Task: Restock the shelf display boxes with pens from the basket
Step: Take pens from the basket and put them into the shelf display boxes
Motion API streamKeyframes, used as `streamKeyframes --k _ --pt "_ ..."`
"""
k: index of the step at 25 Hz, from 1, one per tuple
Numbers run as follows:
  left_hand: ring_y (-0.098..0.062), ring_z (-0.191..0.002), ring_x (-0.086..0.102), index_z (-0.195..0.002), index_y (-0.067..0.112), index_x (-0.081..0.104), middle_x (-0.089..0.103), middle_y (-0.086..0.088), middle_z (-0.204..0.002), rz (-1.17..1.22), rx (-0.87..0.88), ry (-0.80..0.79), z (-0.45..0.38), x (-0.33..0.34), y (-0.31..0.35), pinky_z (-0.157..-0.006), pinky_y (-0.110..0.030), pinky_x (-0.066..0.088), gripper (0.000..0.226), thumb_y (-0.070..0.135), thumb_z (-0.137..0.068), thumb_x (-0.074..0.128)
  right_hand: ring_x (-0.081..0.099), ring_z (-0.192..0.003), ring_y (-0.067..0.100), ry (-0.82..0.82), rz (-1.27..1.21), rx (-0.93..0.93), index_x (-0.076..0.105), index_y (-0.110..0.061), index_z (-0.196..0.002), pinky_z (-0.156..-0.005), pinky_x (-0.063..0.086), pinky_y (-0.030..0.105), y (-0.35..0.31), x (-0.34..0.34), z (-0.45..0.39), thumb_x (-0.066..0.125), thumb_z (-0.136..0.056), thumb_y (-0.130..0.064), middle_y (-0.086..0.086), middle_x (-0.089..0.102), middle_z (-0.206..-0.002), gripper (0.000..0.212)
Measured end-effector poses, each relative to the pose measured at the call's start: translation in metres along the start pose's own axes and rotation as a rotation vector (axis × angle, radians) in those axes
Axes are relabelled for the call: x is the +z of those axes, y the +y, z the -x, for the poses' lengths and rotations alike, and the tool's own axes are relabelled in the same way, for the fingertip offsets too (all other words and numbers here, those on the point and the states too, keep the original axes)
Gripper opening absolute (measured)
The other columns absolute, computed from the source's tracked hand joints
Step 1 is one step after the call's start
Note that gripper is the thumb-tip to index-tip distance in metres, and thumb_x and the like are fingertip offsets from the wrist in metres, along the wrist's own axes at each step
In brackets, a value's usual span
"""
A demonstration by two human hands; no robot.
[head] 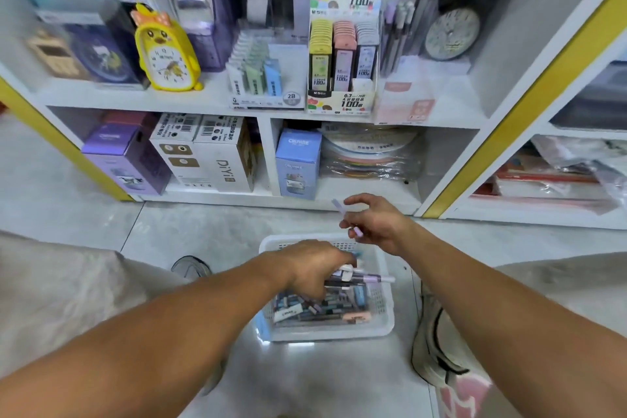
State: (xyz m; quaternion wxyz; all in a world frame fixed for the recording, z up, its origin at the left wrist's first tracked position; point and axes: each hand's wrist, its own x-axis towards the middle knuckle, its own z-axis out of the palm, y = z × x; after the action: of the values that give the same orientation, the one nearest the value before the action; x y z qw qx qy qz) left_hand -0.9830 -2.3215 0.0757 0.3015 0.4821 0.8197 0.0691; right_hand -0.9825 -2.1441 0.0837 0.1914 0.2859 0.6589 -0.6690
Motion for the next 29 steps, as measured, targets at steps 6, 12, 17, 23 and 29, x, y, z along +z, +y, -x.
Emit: streamKeyframes --k 6,12,17,23,29 --pt "-0.015 -0.071 0.062 -0.088 0.031 0.058 0.064 0.006 -0.079 0.333 -0.051 0.140 0.033 -0.097 0.002 -0.060 -0.031 0.052 0.040 0.009 -0.063 0.079 0.061 -0.071 0.021 -0.010 0.319 -0.277 0.073 0.008 -0.089 -0.066 0.050 0.029 -0.063 -0.023 0.029 0.074 -0.083 0.005 0.028 0.071 -0.088 0.007" --pt "-0.018 -0.068 0.067 -0.086 0.010 0.065 0.070 -0.007 -0.075 0.808 -0.107 0.399 0.057 -0.179 0.018 -0.059 -0.031 0.055 0.036 -0.004 -0.054 0.075 0.063 -0.076 0.020 0.099 0.446 -0.626 0.072 -0.009 -0.089 -0.073 0.052 0.034 -0.171 -0.048 0.065 0.075 -0.078 0.009 0.017 0.074 -0.086 0.021" --pt "-0.028 -0.061 0.069 -0.087 0.004 0.064 0.067 -0.015 -0.068 1.169 -0.211 0.577 0.049 -0.228 0.022 -0.060 -0.037 0.058 0.030 -0.014 -0.064 0.073 0.068 -0.060 0.006 0.342 0.242 -0.816 0.063 0.004 -0.110 -0.061 0.054 0.014 -0.238 -0.067 0.073 0.059 -0.096 0.004 0.021 0.070 -0.093 0.015" --pt "-0.019 -0.054 0.069 -0.092 0.007 0.071 0.073 -0.010 -0.071 1.545 -0.230 0.540 0.026 -0.251 0.012 -0.049 -0.032 0.056 0.021 0.009 -0.074 0.082 0.070 -0.084 0.027 0.550 0.476 -0.967 0.061 -0.011 -0.102 -0.079 0.059 0.039 -0.252 -0.076 0.059 0.063 -0.096 -0.010 0.016 0.071 -0.096 0.006" --pt "-0.019 -0.049 0.062 -0.086 0.007 0.064 0.065 -0.009 -0.066 1.780 -0.207 0.569 -0.001 -0.267 0.000 -0.046 -0.026 0.052 0.017 0.024 -0.089 0.067 0.064 -0.081 0.022 0.742 0.481 -1.219 0.064 -0.016 -0.104 -0.071 0.052 0.034 -0.266 -0.074 0.047 0.052 -0.099 -0.019 0.007 0.069 -0.089 0.013"
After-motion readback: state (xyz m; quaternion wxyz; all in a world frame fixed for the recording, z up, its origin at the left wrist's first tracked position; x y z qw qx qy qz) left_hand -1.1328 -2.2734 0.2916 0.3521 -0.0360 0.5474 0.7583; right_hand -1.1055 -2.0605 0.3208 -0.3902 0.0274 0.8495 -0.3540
